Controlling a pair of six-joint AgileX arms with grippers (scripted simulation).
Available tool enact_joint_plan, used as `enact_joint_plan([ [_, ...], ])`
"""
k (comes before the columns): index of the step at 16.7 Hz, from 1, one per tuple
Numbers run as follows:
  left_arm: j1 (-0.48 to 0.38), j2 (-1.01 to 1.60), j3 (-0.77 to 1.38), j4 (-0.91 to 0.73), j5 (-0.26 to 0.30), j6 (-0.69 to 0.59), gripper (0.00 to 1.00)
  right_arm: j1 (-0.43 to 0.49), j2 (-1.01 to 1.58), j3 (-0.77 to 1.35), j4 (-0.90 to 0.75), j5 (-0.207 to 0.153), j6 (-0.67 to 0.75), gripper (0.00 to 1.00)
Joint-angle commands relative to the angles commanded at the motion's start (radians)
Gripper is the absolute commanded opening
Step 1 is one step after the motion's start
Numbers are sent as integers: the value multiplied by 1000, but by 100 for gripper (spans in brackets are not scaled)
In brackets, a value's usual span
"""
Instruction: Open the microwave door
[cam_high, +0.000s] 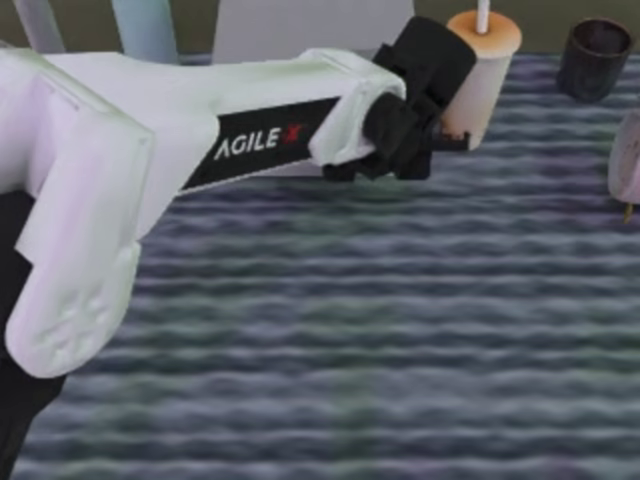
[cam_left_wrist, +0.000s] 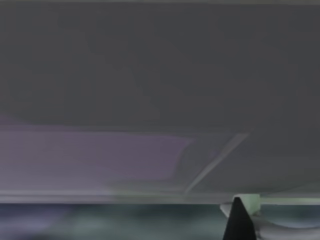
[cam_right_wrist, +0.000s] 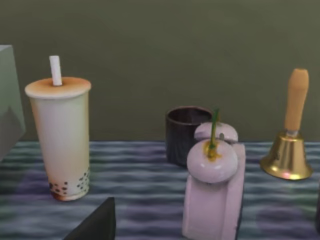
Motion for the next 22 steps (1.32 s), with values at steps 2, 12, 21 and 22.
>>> enact_joint_plan([
  [2, -41, -25, -52, -4, 8, -2, 0, 0, 0, 0, 0, 0, 0, 100],
  [12, -38, -85, -142, 42, -22, -35, 0, 0, 0, 0, 0, 0, 0, 100],
  [21, -38, -85, -142, 42, -22, -35, 0, 0, 0, 0, 0, 0, 0, 100],
  [22, -38, -85, -142, 42, -22, -35, 0, 0, 0, 0, 0, 0, 0, 100],
])
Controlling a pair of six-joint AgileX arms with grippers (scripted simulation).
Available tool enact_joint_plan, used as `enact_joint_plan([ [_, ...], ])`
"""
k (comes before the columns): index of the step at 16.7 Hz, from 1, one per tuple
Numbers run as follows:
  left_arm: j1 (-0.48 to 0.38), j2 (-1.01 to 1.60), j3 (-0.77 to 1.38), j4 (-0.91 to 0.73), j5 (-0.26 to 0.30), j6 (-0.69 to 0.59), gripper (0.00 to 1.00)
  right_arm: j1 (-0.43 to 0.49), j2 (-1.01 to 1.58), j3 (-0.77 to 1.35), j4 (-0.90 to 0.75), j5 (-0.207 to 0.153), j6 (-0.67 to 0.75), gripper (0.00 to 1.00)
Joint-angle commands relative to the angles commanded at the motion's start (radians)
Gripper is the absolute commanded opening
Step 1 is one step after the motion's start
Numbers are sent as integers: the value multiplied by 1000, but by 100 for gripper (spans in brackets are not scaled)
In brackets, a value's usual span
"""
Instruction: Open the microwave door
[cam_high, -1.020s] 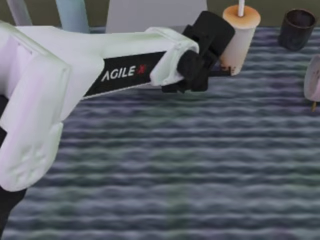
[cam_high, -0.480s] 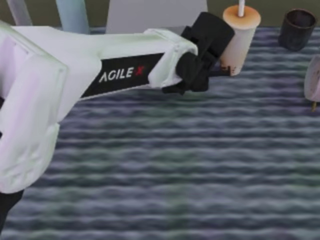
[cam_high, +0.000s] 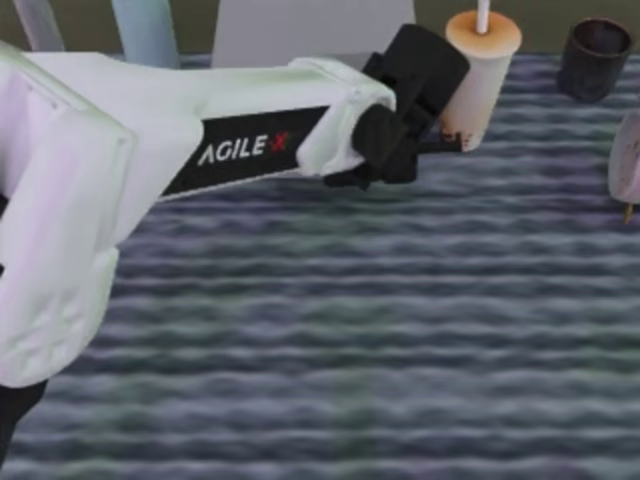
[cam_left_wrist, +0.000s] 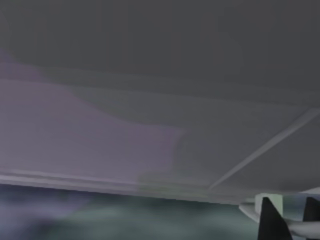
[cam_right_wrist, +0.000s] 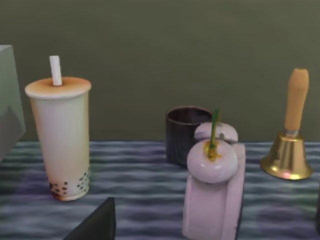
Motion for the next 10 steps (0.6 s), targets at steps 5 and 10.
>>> enact_joint_plan([
  [5, 0, 0, 0, 0, 0, 0, 0, 0, 0, 0, 0, 0, 0, 100],
  [10, -6, 7, 2, 2, 7, -4, 0, 0, 0, 0, 0, 0, 0, 100],
])
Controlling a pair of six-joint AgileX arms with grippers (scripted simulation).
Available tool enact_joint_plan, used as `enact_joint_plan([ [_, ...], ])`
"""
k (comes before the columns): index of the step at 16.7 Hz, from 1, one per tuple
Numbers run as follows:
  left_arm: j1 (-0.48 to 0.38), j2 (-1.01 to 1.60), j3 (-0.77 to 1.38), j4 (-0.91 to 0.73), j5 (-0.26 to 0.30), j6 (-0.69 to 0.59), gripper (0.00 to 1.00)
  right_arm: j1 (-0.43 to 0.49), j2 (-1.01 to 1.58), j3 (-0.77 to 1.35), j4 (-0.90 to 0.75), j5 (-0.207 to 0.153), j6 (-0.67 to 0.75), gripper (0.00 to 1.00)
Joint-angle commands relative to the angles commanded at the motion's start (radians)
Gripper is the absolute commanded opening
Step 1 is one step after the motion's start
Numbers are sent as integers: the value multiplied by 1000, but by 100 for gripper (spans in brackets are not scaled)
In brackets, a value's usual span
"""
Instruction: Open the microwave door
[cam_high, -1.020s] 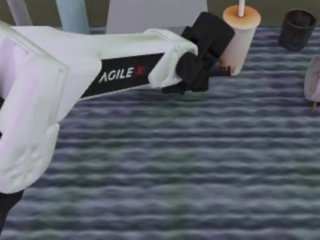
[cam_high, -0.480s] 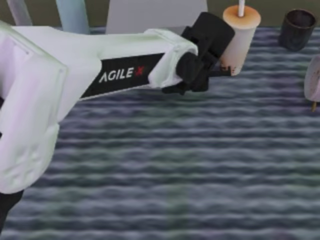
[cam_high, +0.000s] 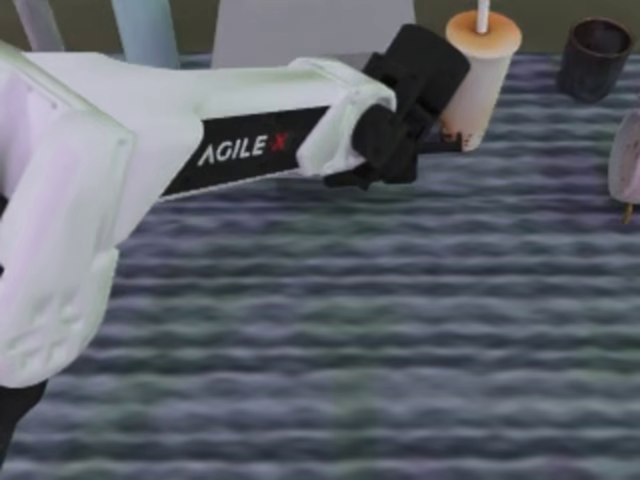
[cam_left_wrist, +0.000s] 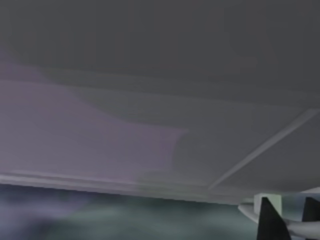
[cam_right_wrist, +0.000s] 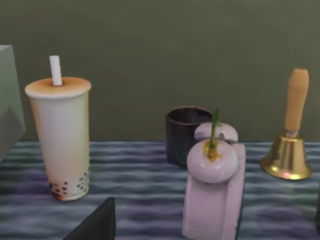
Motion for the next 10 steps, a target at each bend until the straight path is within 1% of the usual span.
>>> enact_joint_plan([
  [7, 8, -45, -66, 43, 18, 46, 0, 0, 0, 0, 0, 0, 0, 100],
  [10, 8, -45, -67, 43, 19, 47, 0, 0, 0, 0, 0, 0, 0, 100],
])
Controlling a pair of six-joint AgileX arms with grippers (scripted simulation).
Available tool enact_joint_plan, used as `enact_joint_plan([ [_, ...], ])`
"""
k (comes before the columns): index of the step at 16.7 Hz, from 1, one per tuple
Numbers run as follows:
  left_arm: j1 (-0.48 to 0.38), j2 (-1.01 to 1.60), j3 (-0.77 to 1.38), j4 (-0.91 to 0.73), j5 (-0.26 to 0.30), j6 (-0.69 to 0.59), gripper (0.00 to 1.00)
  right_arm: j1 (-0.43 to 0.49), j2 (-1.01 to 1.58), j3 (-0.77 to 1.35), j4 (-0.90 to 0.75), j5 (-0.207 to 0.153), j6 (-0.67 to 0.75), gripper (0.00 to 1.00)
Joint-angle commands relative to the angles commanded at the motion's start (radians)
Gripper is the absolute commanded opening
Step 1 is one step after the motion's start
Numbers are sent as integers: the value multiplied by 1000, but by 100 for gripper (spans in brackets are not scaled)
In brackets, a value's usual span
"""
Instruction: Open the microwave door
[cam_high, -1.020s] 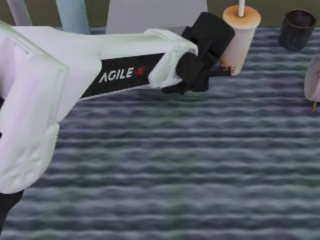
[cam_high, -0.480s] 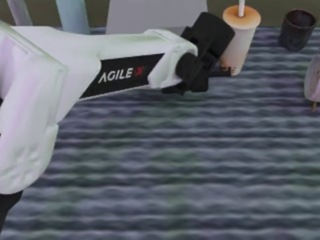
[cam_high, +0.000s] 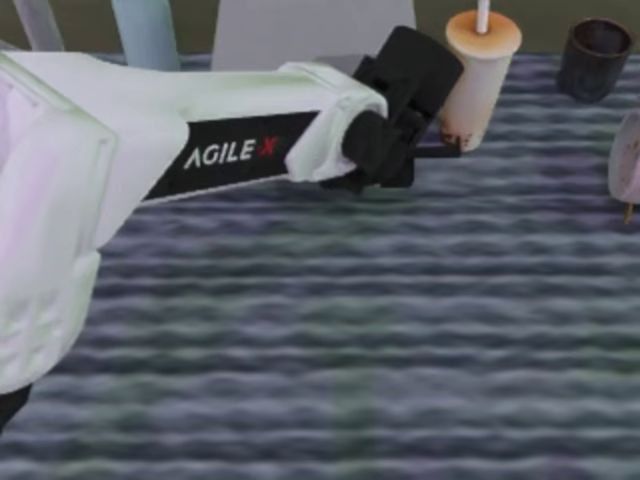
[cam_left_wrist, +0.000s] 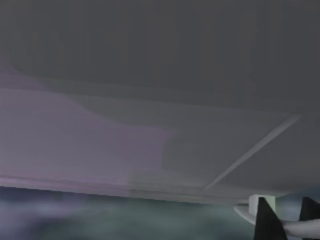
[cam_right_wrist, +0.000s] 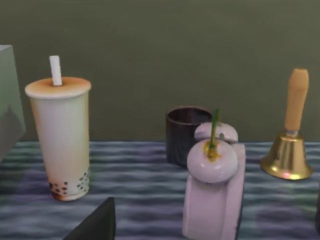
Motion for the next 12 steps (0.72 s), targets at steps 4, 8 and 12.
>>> enact_joint_plan([
  [4, 0, 0, 0, 0, 0, 0, 0, 0, 0, 0, 0, 0, 0, 100],
  [8, 0, 0, 0, 0, 0, 0, 0, 0, 0, 0, 0, 0, 0, 100],
  [12, 0, 0, 0, 0, 0, 0, 0, 0, 0, 0, 0, 0, 0, 100],
])
